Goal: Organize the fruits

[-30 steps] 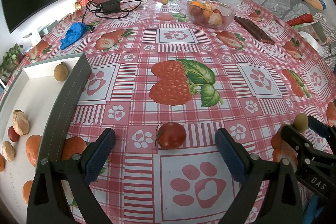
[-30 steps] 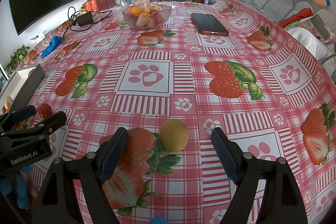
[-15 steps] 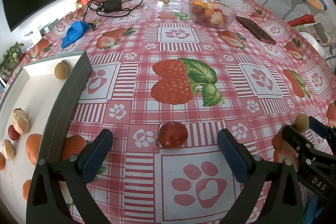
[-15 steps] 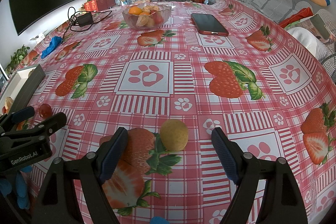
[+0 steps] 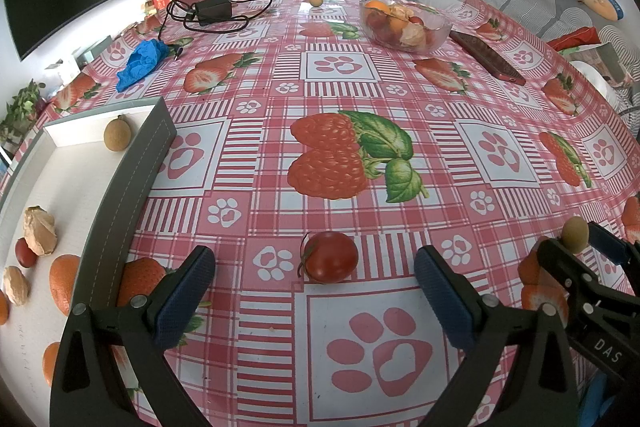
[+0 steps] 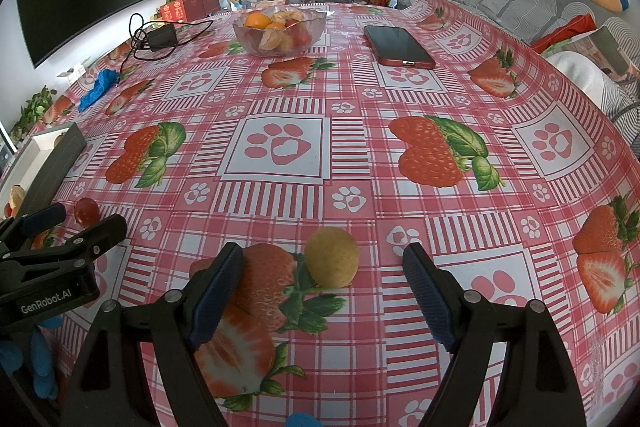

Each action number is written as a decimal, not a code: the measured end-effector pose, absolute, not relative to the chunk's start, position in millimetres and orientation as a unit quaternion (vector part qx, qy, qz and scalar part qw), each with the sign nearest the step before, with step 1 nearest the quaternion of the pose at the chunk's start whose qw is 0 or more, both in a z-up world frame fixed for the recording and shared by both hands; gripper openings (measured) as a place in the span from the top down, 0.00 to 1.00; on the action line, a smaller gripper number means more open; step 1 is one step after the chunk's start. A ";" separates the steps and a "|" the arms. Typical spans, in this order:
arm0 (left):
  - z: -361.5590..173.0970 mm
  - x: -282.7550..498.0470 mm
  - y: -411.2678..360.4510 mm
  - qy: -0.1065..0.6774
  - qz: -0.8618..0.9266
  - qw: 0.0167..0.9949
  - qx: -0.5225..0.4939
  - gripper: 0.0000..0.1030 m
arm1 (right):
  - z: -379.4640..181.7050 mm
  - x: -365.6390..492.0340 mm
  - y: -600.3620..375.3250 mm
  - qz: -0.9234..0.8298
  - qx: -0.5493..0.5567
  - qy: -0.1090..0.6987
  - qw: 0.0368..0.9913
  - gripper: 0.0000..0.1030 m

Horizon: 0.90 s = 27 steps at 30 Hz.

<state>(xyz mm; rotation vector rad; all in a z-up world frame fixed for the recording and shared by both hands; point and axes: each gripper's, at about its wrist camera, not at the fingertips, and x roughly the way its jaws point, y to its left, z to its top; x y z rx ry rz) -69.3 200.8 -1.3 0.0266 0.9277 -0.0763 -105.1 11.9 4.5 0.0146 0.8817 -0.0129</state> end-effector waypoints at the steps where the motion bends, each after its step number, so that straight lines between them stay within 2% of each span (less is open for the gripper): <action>1: -1.2 -69.2 200.3 0.447 -0.037 0.894 0.013 0.03 | 4.5 -105.2 11.9 -0.006 0.007 0.427 0.904 0.20; 27: -1.6 -68.9 200.3 0.448 -0.036 0.893 0.013 0.01 | 4.7 -105.6 11.3 -0.006 0.008 0.426 0.905 0.20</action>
